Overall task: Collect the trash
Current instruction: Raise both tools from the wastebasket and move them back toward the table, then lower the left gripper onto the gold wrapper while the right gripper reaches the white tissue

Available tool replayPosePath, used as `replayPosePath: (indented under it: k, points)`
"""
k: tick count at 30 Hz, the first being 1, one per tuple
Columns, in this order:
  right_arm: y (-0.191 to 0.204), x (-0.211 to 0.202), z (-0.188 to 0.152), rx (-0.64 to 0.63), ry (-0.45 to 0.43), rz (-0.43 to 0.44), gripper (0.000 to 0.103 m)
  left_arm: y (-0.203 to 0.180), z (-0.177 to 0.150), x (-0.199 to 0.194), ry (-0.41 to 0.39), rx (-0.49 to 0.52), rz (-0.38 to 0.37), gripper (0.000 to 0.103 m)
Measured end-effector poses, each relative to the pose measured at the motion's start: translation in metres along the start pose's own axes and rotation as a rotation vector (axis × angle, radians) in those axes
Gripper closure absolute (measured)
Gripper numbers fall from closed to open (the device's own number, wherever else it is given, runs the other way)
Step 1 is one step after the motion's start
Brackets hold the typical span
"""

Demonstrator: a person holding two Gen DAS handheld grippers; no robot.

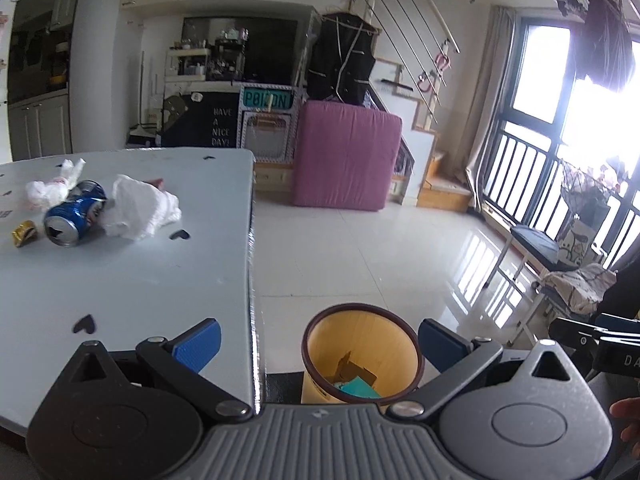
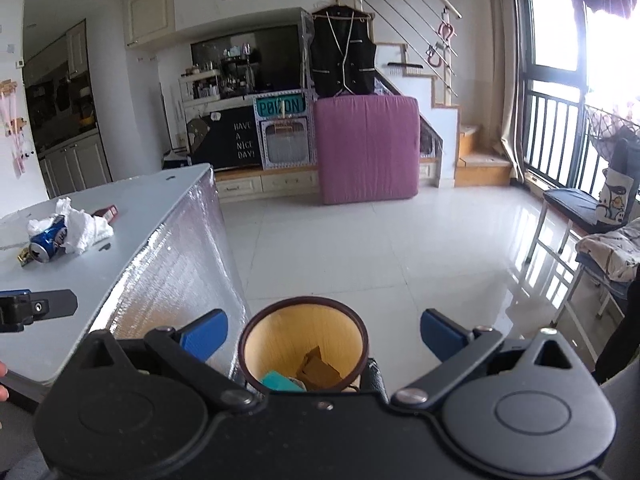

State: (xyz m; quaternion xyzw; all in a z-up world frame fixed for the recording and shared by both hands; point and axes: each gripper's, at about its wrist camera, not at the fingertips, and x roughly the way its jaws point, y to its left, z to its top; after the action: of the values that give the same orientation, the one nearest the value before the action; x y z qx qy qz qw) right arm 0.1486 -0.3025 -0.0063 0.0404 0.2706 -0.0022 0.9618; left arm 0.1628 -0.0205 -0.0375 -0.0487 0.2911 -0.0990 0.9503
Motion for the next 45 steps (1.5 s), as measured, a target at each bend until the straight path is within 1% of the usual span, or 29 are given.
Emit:
replayPosePath:
  k: [5,8,15,23,27,31,35,40,45]
  points:
    - [0.017,-0.013,0.001,-0.025,-0.056,0.017,0.0,0.011,0.003,-0.02,-0.045,-0.015,0.02,0.0]
    - [0.029,-0.017,0.005,-0.033,-0.079,0.038,0.0,0.021,0.005,-0.031,-0.068,-0.025,0.049,0.0]
    - [0.063,-0.012,0.01,-0.064,-0.091,0.106,0.0,0.055,0.01,-0.051,-0.112,-0.062,0.118,0.0]
    - [0.117,0.005,0.027,-0.117,-0.101,0.204,0.0,0.094,0.019,-0.064,-0.14,-0.093,0.165,0.0]
    - [0.145,0.014,0.036,-0.143,-0.123,0.26,0.0,0.114,0.026,-0.066,-0.148,-0.096,0.22,0.0]
    - [0.174,0.027,0.045,-0.172,-0.122,0.297,0.0,0.138,0.033,-0.067,-0.158,-0.11,0.267,0.0]
    - [0.197,0.04,0.052,-0.177,-0.126,0.323,0.0,0.169,0.041,-0.065,-0.154,-0.138,0.342,0.0]
    - [0.224,0.063,0.062,-0.17,-0.103,0.341,0.0,0.206,0.048,-0.058,-0.163,-0.168,0.379,0.0]
    - [0.253,0.088,0.064,-0.196,-0.076,0.359,0.0,0.242,0.051,-0.041,-0.146,-0.185,0.413,0.0]
